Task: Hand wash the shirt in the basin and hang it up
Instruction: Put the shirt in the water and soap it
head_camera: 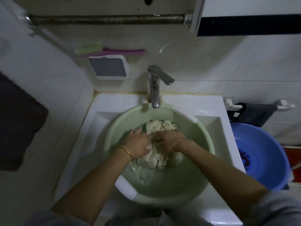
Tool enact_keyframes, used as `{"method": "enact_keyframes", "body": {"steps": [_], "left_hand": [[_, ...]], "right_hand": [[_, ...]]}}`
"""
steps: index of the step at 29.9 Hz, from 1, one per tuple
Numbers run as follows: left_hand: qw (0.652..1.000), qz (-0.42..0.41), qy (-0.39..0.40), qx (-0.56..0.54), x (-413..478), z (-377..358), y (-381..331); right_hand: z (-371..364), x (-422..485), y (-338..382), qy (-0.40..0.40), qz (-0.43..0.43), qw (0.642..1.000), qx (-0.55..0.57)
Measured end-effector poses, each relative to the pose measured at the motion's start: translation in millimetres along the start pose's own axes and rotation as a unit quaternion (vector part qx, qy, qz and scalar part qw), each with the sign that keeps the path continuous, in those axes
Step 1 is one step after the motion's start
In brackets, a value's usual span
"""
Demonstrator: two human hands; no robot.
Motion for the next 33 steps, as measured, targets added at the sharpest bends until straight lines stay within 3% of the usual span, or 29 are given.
{"method": "enact_keyframes", "body": {"steps": [6,10,12,16,20,23,28,31,33], "left_hand": [[0.987,0.029,-0.113,-0.112,-13.3,50.6,21.3],[0.992,0.042,-0.073,-0.092,-22.8,48.3,22.9],[0.992,0.045,-0.068,-0.1,-27.0,46.9,22.5],[0.99,0.047,-0.065,-0.116,-34.3,50.3,22.5],[0.975,0.049,-0.119,-0.18,-38.3,71.3,35.5],[0.927,0.052,-0.237,-0.287,-48.8,112.9,56.6],[0.805,0.112,-0.411,-0.412,-79.4,203.6,117.4],[0.739,0.157,-0.469,-0.457,-96.5,254.4,157.2],[0.716,0.171,-0.489,-0.468,-105.7,284.6,175.5]], "right_hand": [[63.0,-33.5,-7.0,-0.126,0.019,0.985,0.121],[63.2,-43.8,-5.0,-0.202,-0.016,0.969,0.145],[53.5,-39.7,1.4,-0.164,-0.003,0.976,0.145],[34.9,-38.8,35.3,-0.015,0.08,0.988,0.13],[56.3,-52.5,47.7,0.008,0.061,0.987,0.152],[97.4,-49.6,59.8,-0.05,0.089,0.984,0.145],[203.0,-54.8,93.2,-0.217,0.129,0.947,0.199],[259.1,-61.7,113.3,-0.293,0.148,0.925,0.189],[288.9,-64.9,125.5,-0.327,0.16,0.916,0.169]]}}
Point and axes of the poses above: each hand's wrist, its own x-axis towards the middle knuckle, its own z-axis out of the back of the hand, y = z × x, the point moved 8 cm from there along x, towards the middle knuckle, and after that the axes turned 15 degrees about z, right-handed, at the moved point
